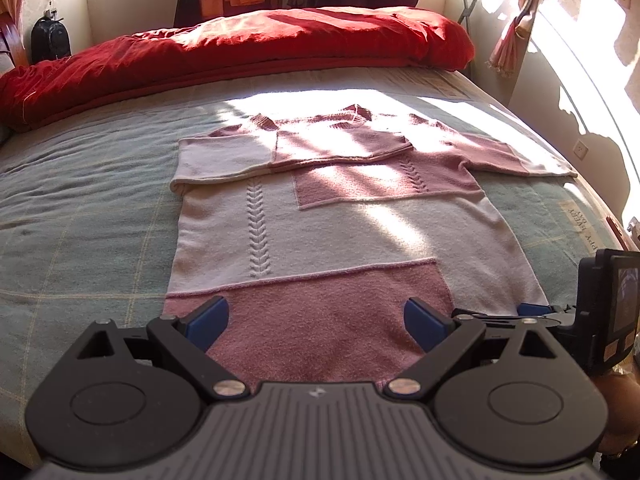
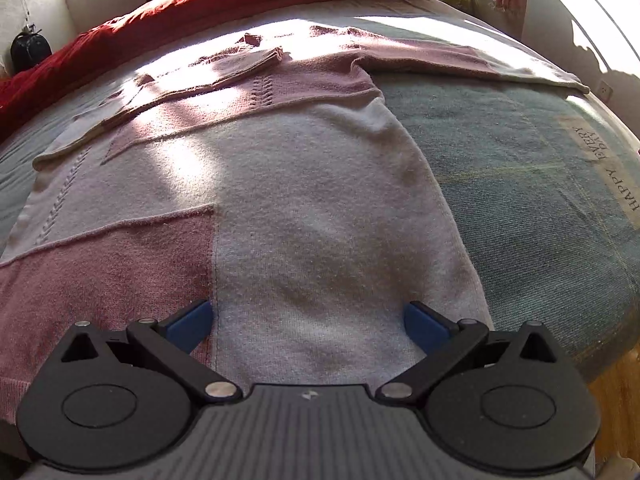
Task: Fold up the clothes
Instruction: 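Move the open right gripper along the other sleeve to its white cuff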
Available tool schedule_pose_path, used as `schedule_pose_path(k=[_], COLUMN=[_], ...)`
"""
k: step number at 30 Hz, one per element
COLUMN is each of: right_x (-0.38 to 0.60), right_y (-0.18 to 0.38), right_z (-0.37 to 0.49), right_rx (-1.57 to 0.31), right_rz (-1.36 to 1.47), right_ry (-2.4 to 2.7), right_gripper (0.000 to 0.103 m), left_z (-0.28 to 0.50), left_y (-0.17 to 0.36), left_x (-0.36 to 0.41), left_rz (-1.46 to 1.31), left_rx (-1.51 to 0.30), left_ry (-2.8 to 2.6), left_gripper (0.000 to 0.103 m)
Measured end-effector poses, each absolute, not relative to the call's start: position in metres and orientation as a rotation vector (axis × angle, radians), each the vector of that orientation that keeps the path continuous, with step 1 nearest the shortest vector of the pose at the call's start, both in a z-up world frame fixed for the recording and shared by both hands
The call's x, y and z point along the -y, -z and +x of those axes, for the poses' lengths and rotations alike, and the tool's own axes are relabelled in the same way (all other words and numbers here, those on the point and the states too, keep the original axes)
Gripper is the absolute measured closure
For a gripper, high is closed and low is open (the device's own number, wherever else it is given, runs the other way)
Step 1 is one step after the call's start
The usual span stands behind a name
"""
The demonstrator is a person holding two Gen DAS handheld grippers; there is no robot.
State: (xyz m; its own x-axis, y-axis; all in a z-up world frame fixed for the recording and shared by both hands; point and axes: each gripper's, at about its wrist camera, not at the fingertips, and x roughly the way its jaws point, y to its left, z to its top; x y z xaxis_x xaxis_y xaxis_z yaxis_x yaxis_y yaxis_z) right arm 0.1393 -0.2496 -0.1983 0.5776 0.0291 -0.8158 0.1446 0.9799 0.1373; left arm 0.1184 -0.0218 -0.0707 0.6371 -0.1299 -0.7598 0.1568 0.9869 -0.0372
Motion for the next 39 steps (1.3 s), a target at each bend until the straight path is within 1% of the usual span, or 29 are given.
schedule_pose_path(k=[4, 9, 14, 20, 21, 22, 23, 26, 31, 33, 39], right_x=[0.260, 0.300, 0.363, 0.471, 0.491, 0.509, 0.527, 0.574, 0.638, 0.654, 0.675], right_y=[0.186, 0.161, 0.144, 0.133, 0.134, 0.137, 0.140, 0.155, 0.198, 0.211, 0.241], right_z=[0.141, 0.153, 0.179, 0.212, 0.218, 0.223, 0.228, 0.244, 0.266, 0.274, 0.295], right_rx=[-0.961, -0.863, -0.796, -0.673, -0.650, -0.628, -0.609, -0.571, -0.518, -0.506, -0.542], right_rz=[0.258, 0.377, 0.553, 0.815, 0.861, 0.901, 0.936, 1.016, 1.199, 1.237, 1.267], right_ry=[0.026, -0.025, -0.094, -0.024, -0.008, 0.007, 0.025, 0.077, 0.167, 0.196, 0.275], right_gripper=[0.000, 0.000, 0.000, 0.001, 0.002, 0.006, 0.012, 0.028, 0.041, 0.043, 0.043], left_z=[0.122, 0.131, 0.147, 0.174, 0.178, 0.181, 0.185, 0.195, 0.210, 0.215, 0.229], left_y=[0.072, 0.075, 0.080, 0.085, 0.087, 0.088, 0.091, 0.100, 0.114, 0.118, 0.127], left_x=[0.024, 0.031, 0.039, 0.048, 0.050, 0.052, 0.054, 0.061, 0.075, 0.079, 0.091], left_rz=[0.034, 0.035, 0.042, 0.012, 0.010, 0.008, 0.004, -0.006, 0.012, 0.019, 0.029], left_rx=[-0.866, -0.873, -0.879, -0.883, -0.885, -0.887, -0.891, -0.908, -0.949, -0.958, -0.978], left_ry=[0.163, 0.165, 0.154, 0.147, 0.146, 0.146, 0.146, 0.150, 0.162, 0.167, 0.182], left_gripper=[0.009, 0.009, 0.009, 0.009, 0.009, 0.009, 0.009, 0.009, 0.009, 0.009, 0.009])
